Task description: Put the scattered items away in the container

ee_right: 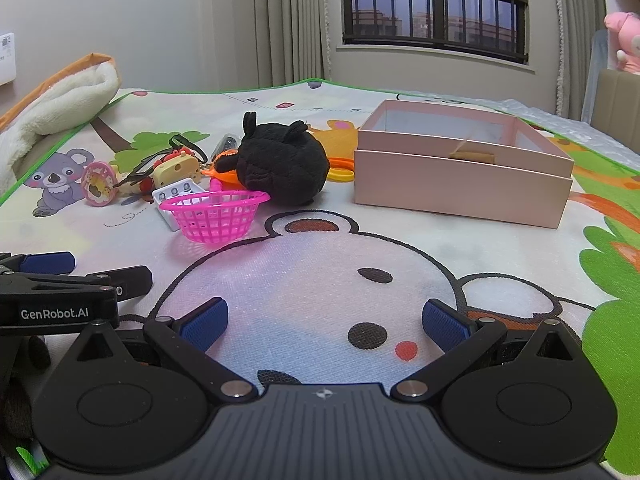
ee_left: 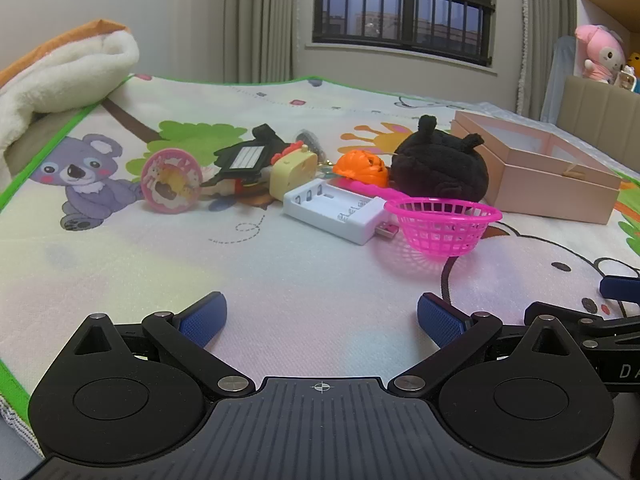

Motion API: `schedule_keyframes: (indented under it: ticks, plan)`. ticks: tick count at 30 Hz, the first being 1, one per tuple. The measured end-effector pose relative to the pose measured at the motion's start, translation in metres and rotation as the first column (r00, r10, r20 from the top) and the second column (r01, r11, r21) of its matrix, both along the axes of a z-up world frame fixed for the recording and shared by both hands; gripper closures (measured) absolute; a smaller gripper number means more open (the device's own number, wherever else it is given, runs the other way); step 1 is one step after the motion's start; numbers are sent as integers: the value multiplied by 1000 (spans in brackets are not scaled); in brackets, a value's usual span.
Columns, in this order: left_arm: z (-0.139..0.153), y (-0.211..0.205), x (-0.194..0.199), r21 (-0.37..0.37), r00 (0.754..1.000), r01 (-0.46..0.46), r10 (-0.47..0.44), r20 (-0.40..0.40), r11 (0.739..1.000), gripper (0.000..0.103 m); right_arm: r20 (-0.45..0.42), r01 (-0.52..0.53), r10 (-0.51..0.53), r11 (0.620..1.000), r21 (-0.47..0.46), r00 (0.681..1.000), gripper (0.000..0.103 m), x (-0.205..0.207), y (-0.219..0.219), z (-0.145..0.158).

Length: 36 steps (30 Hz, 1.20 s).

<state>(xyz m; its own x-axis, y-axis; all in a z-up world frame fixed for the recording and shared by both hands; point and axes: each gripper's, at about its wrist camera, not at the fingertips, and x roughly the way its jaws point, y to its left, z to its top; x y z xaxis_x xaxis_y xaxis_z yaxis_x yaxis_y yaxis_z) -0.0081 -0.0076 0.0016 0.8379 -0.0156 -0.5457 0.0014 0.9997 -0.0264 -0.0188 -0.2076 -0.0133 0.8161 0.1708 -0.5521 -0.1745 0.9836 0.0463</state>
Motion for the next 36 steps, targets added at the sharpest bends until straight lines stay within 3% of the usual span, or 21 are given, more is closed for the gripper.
schedule_keyframes:
  ticks: [36]
  plan:
    - [0, -1, -1, -5, 1000, 2, -2, 0, 1000, 0, -12, 0, 0, 1000, -13, 1000, 0, 3, 1, -1]
